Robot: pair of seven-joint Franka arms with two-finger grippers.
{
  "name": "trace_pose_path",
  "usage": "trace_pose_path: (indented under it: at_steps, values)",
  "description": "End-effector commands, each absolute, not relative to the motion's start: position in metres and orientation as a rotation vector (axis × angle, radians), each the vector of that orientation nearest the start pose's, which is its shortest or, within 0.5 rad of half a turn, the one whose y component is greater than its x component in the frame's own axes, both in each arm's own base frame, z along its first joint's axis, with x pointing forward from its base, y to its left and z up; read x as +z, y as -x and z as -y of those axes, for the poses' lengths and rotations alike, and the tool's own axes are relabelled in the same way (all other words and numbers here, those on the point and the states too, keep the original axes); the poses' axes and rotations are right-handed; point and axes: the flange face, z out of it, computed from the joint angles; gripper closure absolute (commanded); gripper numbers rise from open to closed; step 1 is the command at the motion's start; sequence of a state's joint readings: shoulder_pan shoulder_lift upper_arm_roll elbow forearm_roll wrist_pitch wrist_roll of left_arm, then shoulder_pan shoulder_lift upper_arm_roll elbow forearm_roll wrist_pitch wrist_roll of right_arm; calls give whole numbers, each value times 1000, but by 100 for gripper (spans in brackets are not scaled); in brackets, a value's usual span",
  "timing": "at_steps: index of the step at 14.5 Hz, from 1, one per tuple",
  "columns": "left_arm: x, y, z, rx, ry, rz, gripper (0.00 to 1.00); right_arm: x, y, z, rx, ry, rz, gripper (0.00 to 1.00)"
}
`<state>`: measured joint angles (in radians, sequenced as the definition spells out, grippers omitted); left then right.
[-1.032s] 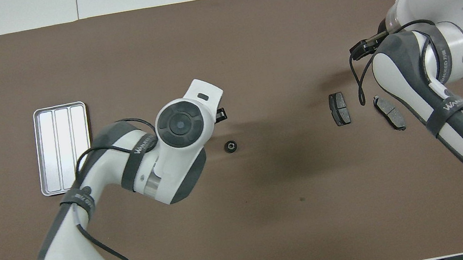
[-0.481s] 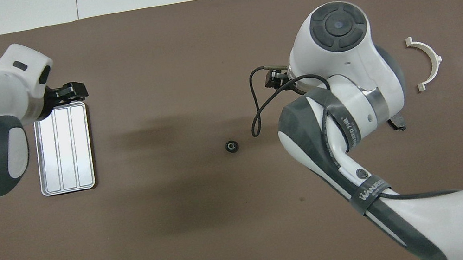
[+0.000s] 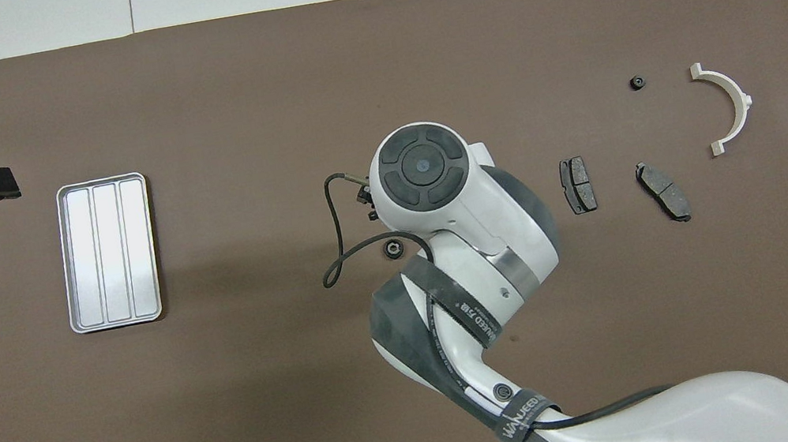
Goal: Place bearing gear from tray to pile
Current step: 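Reach the right gripper to the gear while the left gripper withdraws, then grasp the second gear at the table center with the right gripper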
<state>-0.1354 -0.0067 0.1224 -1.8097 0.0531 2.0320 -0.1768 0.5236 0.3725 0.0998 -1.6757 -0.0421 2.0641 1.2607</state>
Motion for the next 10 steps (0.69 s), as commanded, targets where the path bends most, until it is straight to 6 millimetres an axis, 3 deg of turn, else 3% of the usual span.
trace_pose_path:
  at_steps: [1,3,5,7,10]
  values:
    - [583,-559,-6,-337,3099,213,7,353,-530,-412,-31,2957,-985,0]
    - [593,-551,-12,-324,3100,194,7,330,-526,-424,-60,2971,-964,0]
    - [600,-546,-30,-324,3094,178,7,320,-526,-424,-58,2978,-963,0]
    - [609,-542,-34,-309,3095,175,7,308,-525,-414,-70,2976,-955,0]
    - [638,-538,-51,-241,3133,213,7,294,-522,-400,-72,2978,-936,0]
